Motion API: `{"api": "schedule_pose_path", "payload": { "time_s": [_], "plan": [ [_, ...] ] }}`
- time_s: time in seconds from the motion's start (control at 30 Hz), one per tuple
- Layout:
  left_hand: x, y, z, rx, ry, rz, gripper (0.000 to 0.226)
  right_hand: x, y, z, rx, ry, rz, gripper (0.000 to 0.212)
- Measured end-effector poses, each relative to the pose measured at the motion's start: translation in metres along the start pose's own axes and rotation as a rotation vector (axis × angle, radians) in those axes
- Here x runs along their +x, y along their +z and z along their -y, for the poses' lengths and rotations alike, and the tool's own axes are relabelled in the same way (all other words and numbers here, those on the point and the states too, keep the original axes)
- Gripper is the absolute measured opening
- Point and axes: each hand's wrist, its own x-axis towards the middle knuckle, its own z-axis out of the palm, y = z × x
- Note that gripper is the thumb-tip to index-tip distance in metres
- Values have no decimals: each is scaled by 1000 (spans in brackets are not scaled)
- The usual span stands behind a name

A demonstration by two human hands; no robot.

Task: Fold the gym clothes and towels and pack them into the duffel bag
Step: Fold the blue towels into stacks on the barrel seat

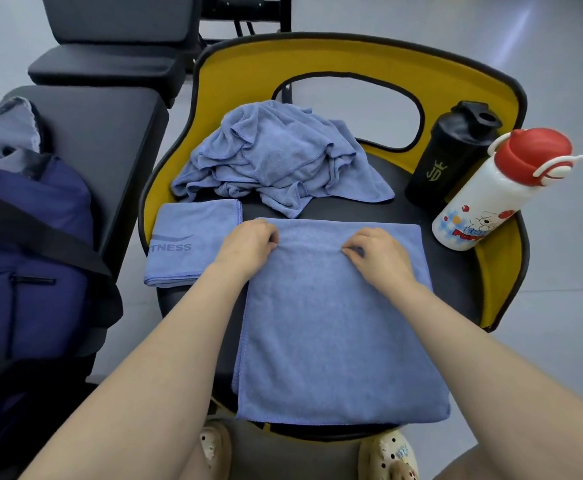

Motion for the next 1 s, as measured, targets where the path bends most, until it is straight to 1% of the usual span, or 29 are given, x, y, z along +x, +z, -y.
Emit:
{"api": "schedule_pose_path", "payload": {
  "time_s": [0.17, 0.27, 0.3, 0.37, 0.4, 0.47, 0.57, 0.7, 0.8, 0.9, 1.0],
  "plan": [
    [0, -5, -3, -42, -21, -43, 13, 8, -4, 0, -19, 29, 33, 16],
    [0, -10, -1, -57, -87, -90, 16, 16, -5, 8, -52, 18, 58, 16],
    [0, -12, 2, -37, -117, -111, 17, 19, -5, 13, -49, 8, 60, 16],
    [-2, -15, 8, 79, -152, -132, 18, 25, -2, 26, 19, -1, 71, 18],
    [-3, -16, 12, 150, -159, -129, 19, 27, 2, 32, 70, -6, 76, 20],
    [-6, -15, 16, 203, -187, -104, 22, 32, 10, 44, 156, -13, 88, 21],
    [-8, -12, 16, 146, -218, -88, 22, 39, 22, 59, 240, 10, 86, 19],
    [-7, -8, 17, -81, -286, -123, 16, 53, 36, 78, 348, 44, 81, 18],
    [-4, -8, 19, -185, -328, -126, 17, 61, 44, 86, 318, 49, 94, 25],
    [-3, -8, 20, -234, -336, -124, 21, 66, 47, 88, 244, -46, 130, 42],
    [-2, -6, 22, -175, -317, -123, 22, 71, 49, 87, 166, -173, 175, 42]
  ]
}}
